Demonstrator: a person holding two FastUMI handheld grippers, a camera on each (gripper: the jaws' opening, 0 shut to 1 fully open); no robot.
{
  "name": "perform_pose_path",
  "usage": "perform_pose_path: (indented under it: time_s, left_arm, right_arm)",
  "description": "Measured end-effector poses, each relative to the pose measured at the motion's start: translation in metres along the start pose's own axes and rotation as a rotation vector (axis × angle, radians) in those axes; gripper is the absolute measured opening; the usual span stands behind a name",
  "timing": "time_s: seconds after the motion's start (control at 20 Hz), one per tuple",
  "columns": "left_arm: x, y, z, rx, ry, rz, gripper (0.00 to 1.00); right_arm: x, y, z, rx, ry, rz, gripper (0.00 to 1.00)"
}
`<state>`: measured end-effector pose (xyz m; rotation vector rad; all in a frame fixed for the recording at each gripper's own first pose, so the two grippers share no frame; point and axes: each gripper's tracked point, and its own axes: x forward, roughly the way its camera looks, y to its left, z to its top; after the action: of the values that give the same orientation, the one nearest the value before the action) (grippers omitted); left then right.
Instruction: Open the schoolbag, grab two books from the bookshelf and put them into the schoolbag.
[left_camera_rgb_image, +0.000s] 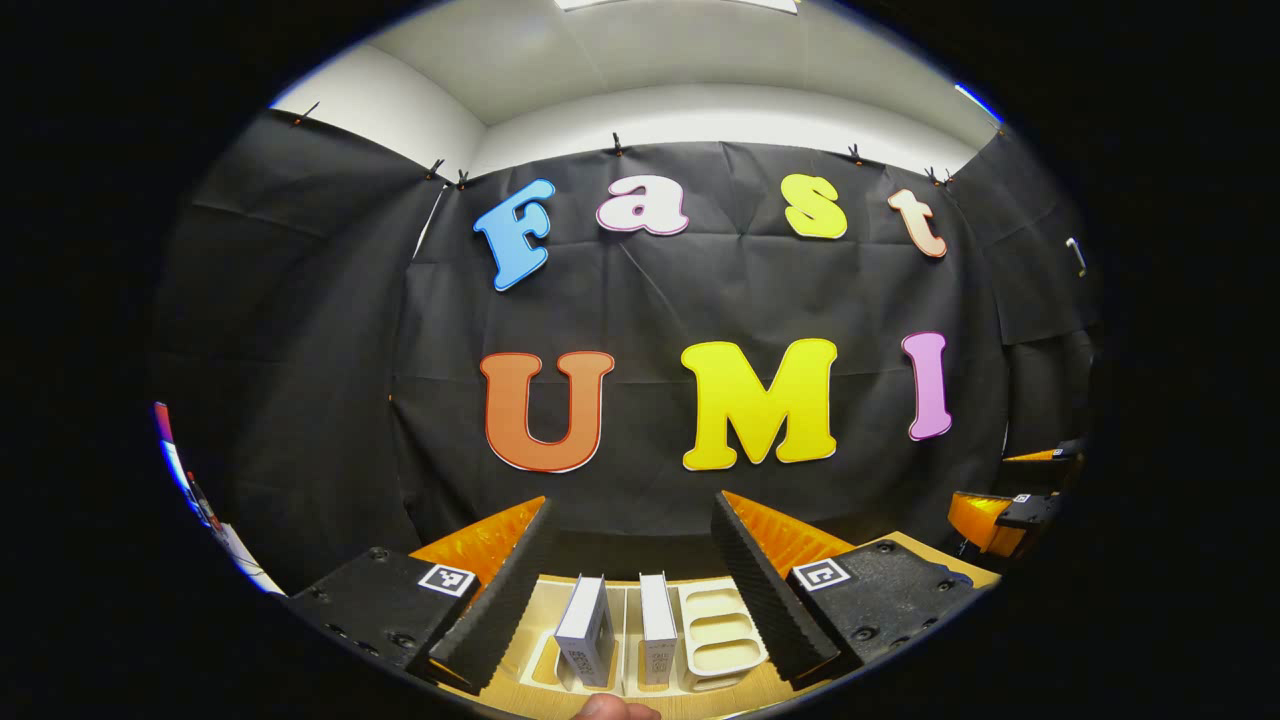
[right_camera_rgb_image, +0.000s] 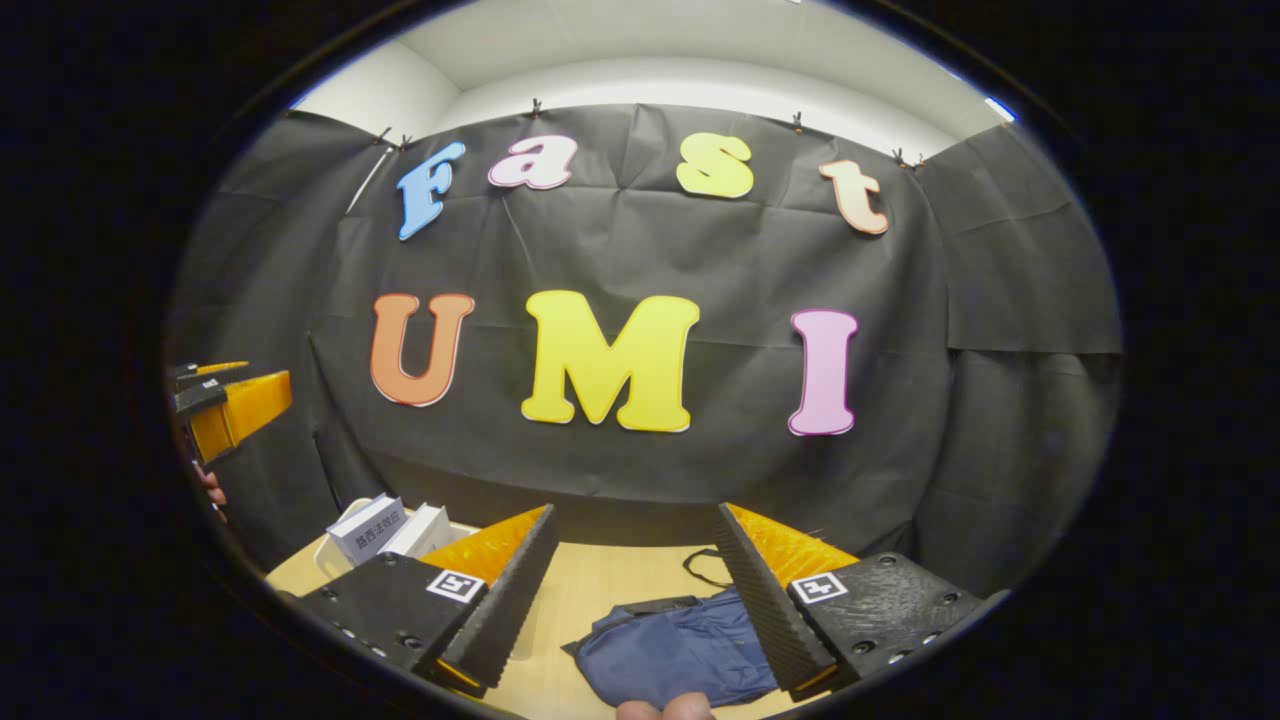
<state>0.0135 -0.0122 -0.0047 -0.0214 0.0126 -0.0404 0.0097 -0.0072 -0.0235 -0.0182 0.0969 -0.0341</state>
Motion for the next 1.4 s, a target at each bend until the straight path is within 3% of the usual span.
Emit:
perform_pose_path:
  time_s: [0.45, 0.7, 0.75, 0.8, 1.15, 1.4]
  left_arm:
    - [-0.003, 0.009, 0.004, 0.002, -0.017, 0.03, 0.99]
    - [-0.01, 0.018, 0.003, -0.01, -0.016, 0.06, 0.99]
    - [-0.012, 0.02, 0.003, -0.012, -0.016, 0.067, 0.99]
    - [-0.014, 0.021, 0.003, -0.019, -0.015, 0.072, 0.99]
    - [-0.028, 0.024, 0.003, 0.004, -0.016, 0.082, 0.99]
    - [-0.034, 0.034, -0.001, 0.01, -0.005, 0.103, 0.99]
  right_arm:
    - [0.014, 0.008, -0.089, -0.062, 0.254, 0.061, 0.95]
    - [0.019, 0.016, -0.188, -0.168, 0.534, 0.11, 0.99]
    - [0.018, 0.017, -0.205, -0.179, 0.587, 0.117, 0.93]
    - [0.017, 0.017, -0.221, -0.194, 0.631, 0.124, 0.99]
    - [0.033, 0.026, -0.32, -0.251, 0.892, 0.13, 0.99]
    - [0.046, 0.022, -0.365, -0.321, 0.986, 0.073, 0.96]
